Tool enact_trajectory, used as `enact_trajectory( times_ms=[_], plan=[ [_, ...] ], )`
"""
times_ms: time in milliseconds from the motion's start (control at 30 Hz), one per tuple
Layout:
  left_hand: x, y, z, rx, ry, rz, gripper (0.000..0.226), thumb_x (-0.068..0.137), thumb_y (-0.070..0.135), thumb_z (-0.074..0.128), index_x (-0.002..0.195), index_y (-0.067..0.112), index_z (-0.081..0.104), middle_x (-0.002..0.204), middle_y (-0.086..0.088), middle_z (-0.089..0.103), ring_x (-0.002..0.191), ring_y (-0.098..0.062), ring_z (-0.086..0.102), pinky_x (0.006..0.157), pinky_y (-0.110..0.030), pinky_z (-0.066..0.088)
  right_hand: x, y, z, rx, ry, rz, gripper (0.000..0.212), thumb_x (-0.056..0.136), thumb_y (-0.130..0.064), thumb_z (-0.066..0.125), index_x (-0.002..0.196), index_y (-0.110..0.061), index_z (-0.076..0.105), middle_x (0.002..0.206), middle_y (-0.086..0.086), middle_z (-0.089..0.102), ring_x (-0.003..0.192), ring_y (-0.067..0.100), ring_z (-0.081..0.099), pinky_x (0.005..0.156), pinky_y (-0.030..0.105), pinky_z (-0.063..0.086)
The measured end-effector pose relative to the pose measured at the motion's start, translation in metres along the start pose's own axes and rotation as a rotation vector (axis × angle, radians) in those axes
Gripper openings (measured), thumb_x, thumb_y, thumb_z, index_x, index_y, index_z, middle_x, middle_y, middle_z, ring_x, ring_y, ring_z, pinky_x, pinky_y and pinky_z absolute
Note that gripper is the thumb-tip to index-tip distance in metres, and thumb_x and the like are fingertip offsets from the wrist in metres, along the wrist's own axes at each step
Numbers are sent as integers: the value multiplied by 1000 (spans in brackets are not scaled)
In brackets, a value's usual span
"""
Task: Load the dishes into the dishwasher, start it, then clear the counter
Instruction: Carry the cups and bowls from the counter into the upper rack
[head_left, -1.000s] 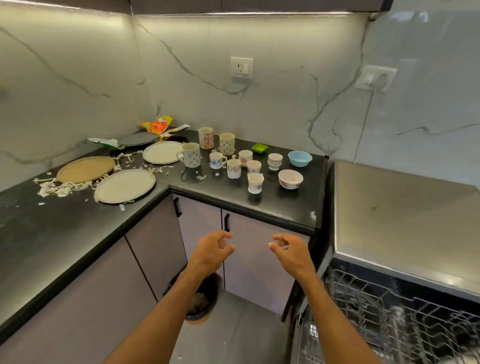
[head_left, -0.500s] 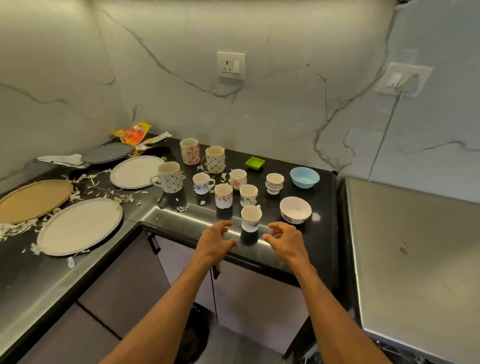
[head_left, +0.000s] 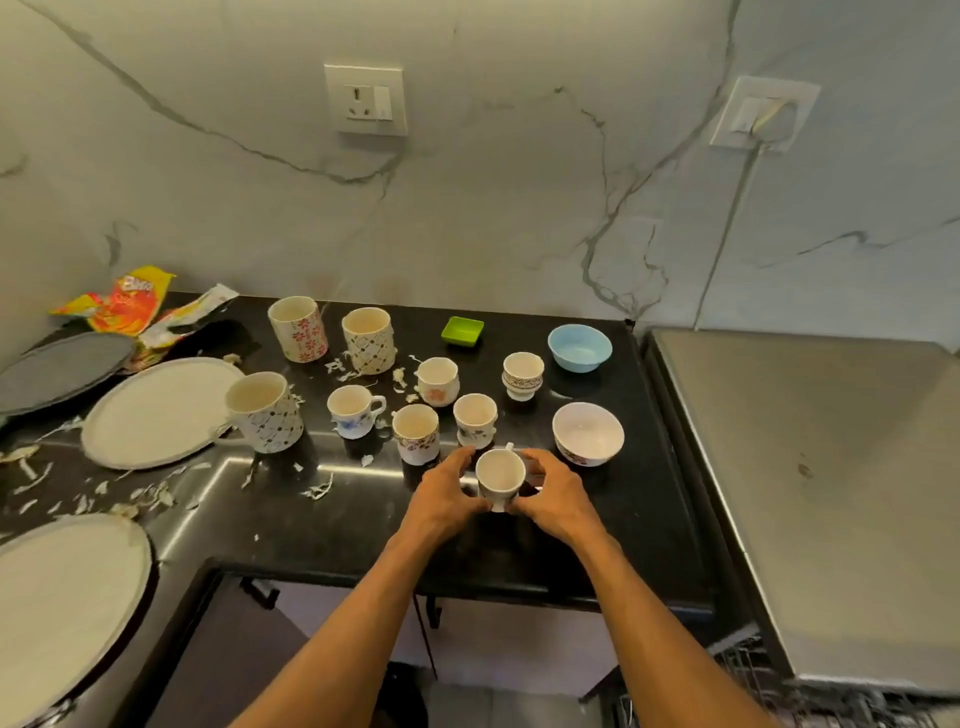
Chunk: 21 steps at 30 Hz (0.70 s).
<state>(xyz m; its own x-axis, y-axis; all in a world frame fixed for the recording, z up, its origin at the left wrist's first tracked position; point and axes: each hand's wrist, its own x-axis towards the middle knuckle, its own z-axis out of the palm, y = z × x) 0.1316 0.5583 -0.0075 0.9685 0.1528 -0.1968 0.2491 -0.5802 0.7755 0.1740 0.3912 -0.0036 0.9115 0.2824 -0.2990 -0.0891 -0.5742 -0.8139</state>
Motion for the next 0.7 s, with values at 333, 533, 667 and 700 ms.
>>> enact_trajectory(
  times_ms=[333,533,667,700],
  plan=[
    [18,-16,9,-84,-85,132,68,71,25,83,133,20,53,127,1,63,113,-11,59,92,-21,42,0,4,11,35,96,-30,70,70,-13,86,133,-19,58,130,0,63,113,10,58,97,27,45],
    [4,-12,15,-84,-86,188,67,73,26,82,132,19,53,127,1,63,116,-14,59,101,-32,46,-17,19,9,97,127,-45,68,70,-13,86,132,-20,59,127,-1,65,114,12,59,102,37,47],
    [-12,-4,31,-64,-79,228,66,72,29,83,131,20,54,126,0,63,112,-11,58,97,-27,46,-40,33,3,141,164,-73,68,70,-10,86,132,-16,58,127,1,64,110,9,57,97,30,47],
    [-18,1,37,-65,-80,239,67,71,31,83,130,20,54,125,1,64,112,-11,59,98,-29,47,-46,39,-1,146,175,-83,68,70,-10,86,131,-16,58,126,1,65,108,9,57,95,27,47]
  ],
)
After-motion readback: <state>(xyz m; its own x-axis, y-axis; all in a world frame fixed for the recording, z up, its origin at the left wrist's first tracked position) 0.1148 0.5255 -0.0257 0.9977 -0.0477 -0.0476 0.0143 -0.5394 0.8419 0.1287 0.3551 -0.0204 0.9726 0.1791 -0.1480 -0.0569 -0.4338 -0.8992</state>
